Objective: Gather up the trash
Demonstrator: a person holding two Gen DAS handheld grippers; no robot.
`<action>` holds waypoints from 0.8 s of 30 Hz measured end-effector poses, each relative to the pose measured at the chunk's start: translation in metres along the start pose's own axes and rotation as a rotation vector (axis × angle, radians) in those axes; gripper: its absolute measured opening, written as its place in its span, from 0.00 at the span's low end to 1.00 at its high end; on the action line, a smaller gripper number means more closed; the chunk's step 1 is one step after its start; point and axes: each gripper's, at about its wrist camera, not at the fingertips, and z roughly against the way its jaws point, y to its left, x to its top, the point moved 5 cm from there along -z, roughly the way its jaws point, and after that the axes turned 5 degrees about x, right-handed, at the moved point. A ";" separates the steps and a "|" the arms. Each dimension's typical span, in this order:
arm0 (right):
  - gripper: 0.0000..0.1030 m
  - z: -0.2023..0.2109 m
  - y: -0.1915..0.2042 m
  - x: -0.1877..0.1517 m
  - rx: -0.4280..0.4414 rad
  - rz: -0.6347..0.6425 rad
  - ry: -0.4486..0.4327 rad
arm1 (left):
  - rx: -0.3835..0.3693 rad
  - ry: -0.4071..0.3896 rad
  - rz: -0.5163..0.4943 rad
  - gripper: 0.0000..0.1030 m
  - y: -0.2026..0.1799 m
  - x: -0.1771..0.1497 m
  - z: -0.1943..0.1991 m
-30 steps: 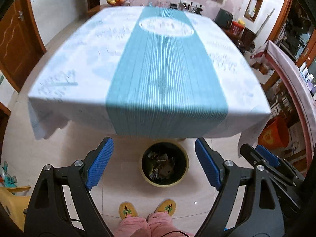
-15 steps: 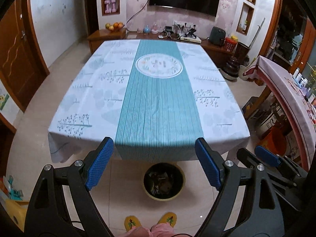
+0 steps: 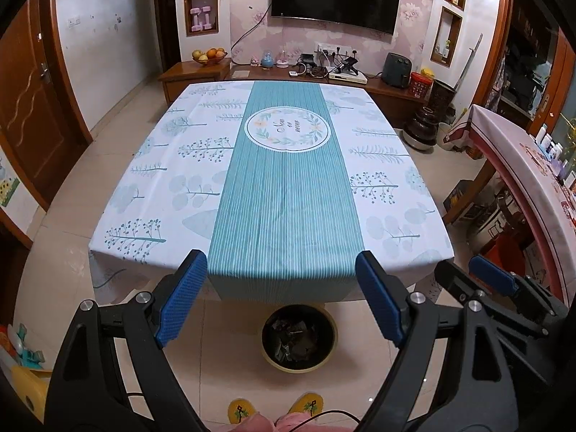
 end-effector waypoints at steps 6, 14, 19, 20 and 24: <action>0.53 -0.002 0.001 0.003 0.000 0.018 0.002 | 0.010 0.011 -0.003 0.80 -0.001 0.001 -0.006; 0.53 -0.008 0.004 0.005 0.006 0.042 0.005 | 0.011 0.016 -0.022 0.80 -0.005 0.002 -0.010; 0.53 -0.010 0.004 0.005 0.005 0.045 0.011 | 0.013 0.019 -0.020 0.80 -0.005 0.001 -0.011; 0.53 -0.011 0.004 0.005 0.005 0.047 0.014 | 0.014 0.020 -0.019 0.80 -0.006 0.000 -0.012; 0.53 -0.014 0.000 0.004 0.005 0.051 0.024 | 0.018 0.021 -0.019 0.80 -0.006 0.000 -0.013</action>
